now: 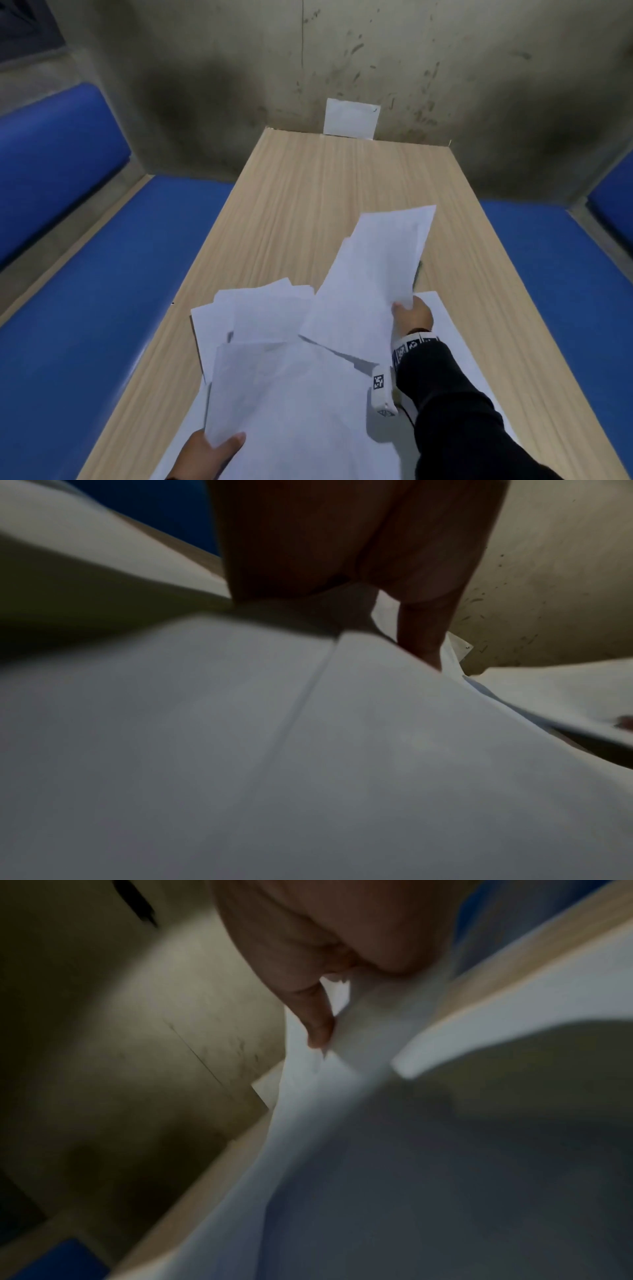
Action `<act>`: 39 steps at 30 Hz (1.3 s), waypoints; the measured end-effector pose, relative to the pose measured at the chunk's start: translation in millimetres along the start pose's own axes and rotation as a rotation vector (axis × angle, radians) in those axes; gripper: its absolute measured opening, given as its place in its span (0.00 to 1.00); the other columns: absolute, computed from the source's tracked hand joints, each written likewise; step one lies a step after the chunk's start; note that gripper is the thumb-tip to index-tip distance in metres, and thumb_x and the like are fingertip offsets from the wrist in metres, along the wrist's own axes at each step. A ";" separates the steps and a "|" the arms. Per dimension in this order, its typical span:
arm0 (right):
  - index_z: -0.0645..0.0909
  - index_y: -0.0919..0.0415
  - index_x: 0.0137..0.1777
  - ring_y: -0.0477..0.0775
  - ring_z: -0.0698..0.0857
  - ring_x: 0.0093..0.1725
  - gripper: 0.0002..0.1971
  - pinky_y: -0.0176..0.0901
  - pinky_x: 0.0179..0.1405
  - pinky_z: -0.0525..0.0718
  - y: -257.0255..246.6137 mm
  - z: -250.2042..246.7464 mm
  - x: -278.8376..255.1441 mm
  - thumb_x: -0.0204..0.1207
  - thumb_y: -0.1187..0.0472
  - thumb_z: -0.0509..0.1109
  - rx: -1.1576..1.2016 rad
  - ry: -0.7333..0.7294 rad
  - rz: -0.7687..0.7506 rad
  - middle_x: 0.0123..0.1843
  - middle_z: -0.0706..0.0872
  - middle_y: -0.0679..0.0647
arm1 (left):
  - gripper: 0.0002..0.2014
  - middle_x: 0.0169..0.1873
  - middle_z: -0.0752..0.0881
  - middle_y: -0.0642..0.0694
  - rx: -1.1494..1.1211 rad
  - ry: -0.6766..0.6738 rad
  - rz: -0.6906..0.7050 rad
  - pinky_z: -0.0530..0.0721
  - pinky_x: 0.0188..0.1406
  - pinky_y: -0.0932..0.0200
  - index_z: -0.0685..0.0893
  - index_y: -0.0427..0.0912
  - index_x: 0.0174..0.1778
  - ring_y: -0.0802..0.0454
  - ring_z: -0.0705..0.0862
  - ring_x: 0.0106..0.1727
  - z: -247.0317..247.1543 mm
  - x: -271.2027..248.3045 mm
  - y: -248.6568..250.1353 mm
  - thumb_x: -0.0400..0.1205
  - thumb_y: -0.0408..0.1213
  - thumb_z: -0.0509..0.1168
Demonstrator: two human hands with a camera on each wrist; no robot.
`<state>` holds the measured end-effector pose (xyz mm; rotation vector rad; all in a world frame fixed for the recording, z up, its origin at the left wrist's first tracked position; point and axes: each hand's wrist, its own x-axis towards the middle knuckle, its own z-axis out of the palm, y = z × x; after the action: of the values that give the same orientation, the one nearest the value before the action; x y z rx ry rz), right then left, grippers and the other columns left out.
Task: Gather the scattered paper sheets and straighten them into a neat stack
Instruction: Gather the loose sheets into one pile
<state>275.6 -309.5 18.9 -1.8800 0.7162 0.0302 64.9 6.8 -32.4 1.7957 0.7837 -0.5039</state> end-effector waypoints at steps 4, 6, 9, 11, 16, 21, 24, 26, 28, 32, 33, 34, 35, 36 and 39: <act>0.79 0.63 0.62 0.54 0.85 0.45 0.13 0.25 0.38 0.86 -2.8 -60.8 -52.2 0.80 0.73 0.65 0.504 -0.005 -0.134 0.49 0.86 0.56 | 0.34 0.51 0.88 0.39 -0.010 -0.030 0.007 0.81 0.52 0.55 0.85 0.36 0.54 0.44 0.86 0.51 1.9 -16.9 11.0 0.54 0.51 0.76; 0.80 0.62 0.56 0.54 0.87 0.46 0.08 0.40 0.44 0.89 20.2 -74.6 -76.5 0.80 0.70 0.67 0.503 -0.169 -0.093 0.51 0.87 0.58 | 0.24 0.47 0.90 0.36 -0.098 -0.030 0.031 0.83 0.46 0.54 0.85 0.31 0.53 0.42 0.88 0.46 6.2 -20.2 12.1 0.65 0.40 0.75; 0.79 0.64 0.65 0.63 0.84 0.64 0.32 0.59 0.64 0.83 70.2 -66.7 -110.6 0.64 0.51 0.84 0.314 -0.323 0.101 0.68 0.84 0.63 | 0.17 0.49 0.90 0.32 -0.274 -0.067 0.022 0.84 0.56 0.43 0.83 0.28 0.56 0.36 0.89 0.48 8.2 -29.0 16.0 0.73 0.30 0.71; 0.71 0.70 0.74 0.59 0.80 0.68 0.35 0.54 0.64 0.83 91.9 -52.9 -145.8 0.70 0.61 0.81 0.269 -0.370 0.184 0.74 0.77 0.62 | 0.19 0.52 0.89 0.34 -0.371 -0.073 0.042 0.81 0.61 0.42 0.82 0.31 0.58 0.39 0.88 0.52 9.3 -30.5 16.4 0.73 0.35 0.72; 0.81 0.55 0.51 0.50 0.87 0.47 0.08 0.38 0.46 0.83 123.9 -30.2 -190.6 0.72 0.64 0.71 -0.219 -0.349 -0.017 0.48 0.88 0.52 | 0.14 0.50 0.89 0.43 -0.483 -0.144 0.097 0.81 0.52 0.53 0.83 0.43 0.54 0.44 0.86 0.54 22.9 -46.4 20.3 0.73 0.36 0.73; 0.72 0.54 0.66 0.50 0.75 0.62 0.29 0.44 0.66 0.80 108.8 -48.8 -194.4 0.68 0.61 0.81 -0.091 -0.328 -0.072 0.62 0.69 0.49 | 0.14 0.46 0.90 0.32 -0.347 -0.014 0.187 0.84 0.48 0.50 0.85 0.29 0.52 0.35 0.88 0.49 30.0 -68.8 27.7 0.71 0.27 0.73; 0.70 0.60 0.73 0.56 0.83 0.65 0.57 0.40 0.57 0.88 81.2 -77.0 -183.5 0.42 0.48 0.91 0.288 -0.469 -0.052 0.64 0.81 0.49 | 0.07 0.37 0.93 0.37 -0.329 -0.007 0.298 0.86 0.31 0.66 0.88 0.30 0.38 0.46 0.92 0.39 15.9 -87.4 47.9 0.67 0.27 0.77; 0.81 0.65 0.62 0.54 0.92 0.50 0.51 0.35 0.40 0.91 54.6 -93.9 -188.0 0.35 0.47 0.92 0.470 -0.560 -0.106 0.49 0.94 0.53 | 0.07 0.23 0.91 0.54 -0.352 -0.063 0.398 0.82 0.20 0.75 0.87 0.41 0.31 0.64 0.88 0.24 6.6 -107.3 68.1 0.67 0.25 0.75; 0.85 0.64 0.56 0.49 0.94 0.41 0.28 0.35 0.36 0.91 30.4 -108.5 -198.5 0.53 0.61 0.87 0.509 -0.631 -0.180 0.41 0.96 0.52 | 0.11 0.20 0.89 0.60 -0.383 -0.131 0.494 0.81 0.21 0.77 0.88 0.46 0.29 0.69 0.87 0.24 -0.5 -121.9 84.7 0.65 0.24 0.77; 0.87 0.58 0.56 0.47 0.94 0.48 0.21 0.31 0.40 0.89 15.4 -123.9 -208.0 0.62 0.66 0.84 0.501 -0.661 -0.310 0.47 0.96 0.50 | 0.30 0.33 0.93 0.59 -0.379 -0.226 0.651 0.88 0.32 0.69 0.87 0.50 0.40 0.63 0.91 0.38 -8.3 -132.7 96.0 0.41 0.44 0.86; 0.88 0.58 0.56 0.49 0.93 0.51 0.25 0.33 0.44 0.89 18.4 -123.5 -208.9 0.56 0.59 0.87 0.479 -0.674 -0.330 0.50 0.95 0.52 | 0.37 0.35 0.93 0.58 -0.358 -0.219 0.659 0.89 0.35 0.67 0.87 0.50 0.42 0.61 0.91 0.40 -8.3 -134.0 95.4 0.35 0.52 0.85; 0.88 0.59 0.56 0.51 0.93 0.53 0.32 0.33 0.46 0.89 22.1 -123.1 -210.3 0.50 0.52 0.90 0.455 -0.685 -0.335 0.52 0.95 0.54 | 0.40 0.37 0.94 0.58 -0.346 -0.236 0.661 0.89 0.37 0.66 0.87 0.50 0.43 0.60 0.91 0.41 -8.5 -133.8 93.8 0.33 0.56 0.83; 0.89 0.60 0.56 0.51 0.92 0.55 0.37 0.33 0.47 0.89 27.1 -121.5 -210.1 0.45 0.47 0.90 0.423 -0.673 -0.327 0.53 0.95 0.54 | 0.41 0.38 0.94 0.57 -0.338 -0.268 0.666 0.89 0.38 0.65 0.86 0.50 0.45 0.59 0.91 0.42 -8.9 -133.7 91.9 0.33 0.57 0.83; 0.89 0.60 0.56 0.51 0.92 0.55 0.38 0.33 0.48 0.89 29.8 -121.6 -210.4 0.43 0.46 0.90 0.400 -0.650 -0.331 0.53 0.95 0.54 | 0.42 0.39 0.94 0.56 -0.332 -0.285 0.676 0.89 0.38 0.65 0.86 0.50 0.46 0.58 0.91 0.44 -8.2 -132.8 89.4 0.34 0.56 0.83; 0.88 0.58 0.55 0.53 0.92 0.54 0.29 0.37 0.46 0.88 36.0 -121.1 -210.9 0.51 0.53 0.86 0.332 -0.571 -0.346 0.51 0.95 0.53 | 0.42 0.40 0.94 0.57 -0.307 -0.271 0.694 0.88 0.36 0.67 0.85 0.50 0.49 0.61 0.91 0.43 -2.7 -132.0 82.9 0.37 0.53 0.85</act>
<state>48.8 -324.4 112.5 -1.5419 -0.0015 0.2050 32.6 -44.7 111.1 1.5407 0.0211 -0.1445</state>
